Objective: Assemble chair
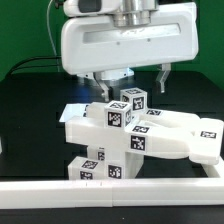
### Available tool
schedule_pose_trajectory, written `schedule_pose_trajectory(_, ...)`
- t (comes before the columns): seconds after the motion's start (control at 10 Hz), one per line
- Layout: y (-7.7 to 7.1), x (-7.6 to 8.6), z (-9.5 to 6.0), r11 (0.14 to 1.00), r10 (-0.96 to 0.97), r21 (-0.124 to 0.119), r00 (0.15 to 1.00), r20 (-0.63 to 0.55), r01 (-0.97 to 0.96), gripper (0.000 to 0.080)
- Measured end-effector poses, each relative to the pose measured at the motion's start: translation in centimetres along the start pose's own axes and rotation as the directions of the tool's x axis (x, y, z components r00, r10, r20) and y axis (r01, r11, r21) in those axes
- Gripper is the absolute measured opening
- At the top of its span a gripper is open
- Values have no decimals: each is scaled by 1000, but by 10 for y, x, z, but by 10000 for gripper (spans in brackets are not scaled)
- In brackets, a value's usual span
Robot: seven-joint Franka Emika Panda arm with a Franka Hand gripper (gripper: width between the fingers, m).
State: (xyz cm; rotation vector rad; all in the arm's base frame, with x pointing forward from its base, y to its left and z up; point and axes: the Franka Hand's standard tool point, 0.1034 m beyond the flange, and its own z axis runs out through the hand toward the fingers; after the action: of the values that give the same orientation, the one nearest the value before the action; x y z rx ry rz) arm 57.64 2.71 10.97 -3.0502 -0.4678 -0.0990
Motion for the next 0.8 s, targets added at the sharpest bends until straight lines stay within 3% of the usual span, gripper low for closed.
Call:
schedule_pose_trajectory(0.2,1,0,-1,999,35,-1,999,-1,-35,618)
schedule_pose_trajectory(0.4,0,0,0,991,130,2,991,-2,-130,272)
schedule_pose_trajectory(0.6,2,-1,1,967,256,9,967,-6,-256,275)
schedule_pose_trajectory(0.7,15,-4,1,926,377,11,924,-57,-378,275)
schedule_pose_trajectory(0.8,17,-6,0,843,536,21,839,-94,-537,275)
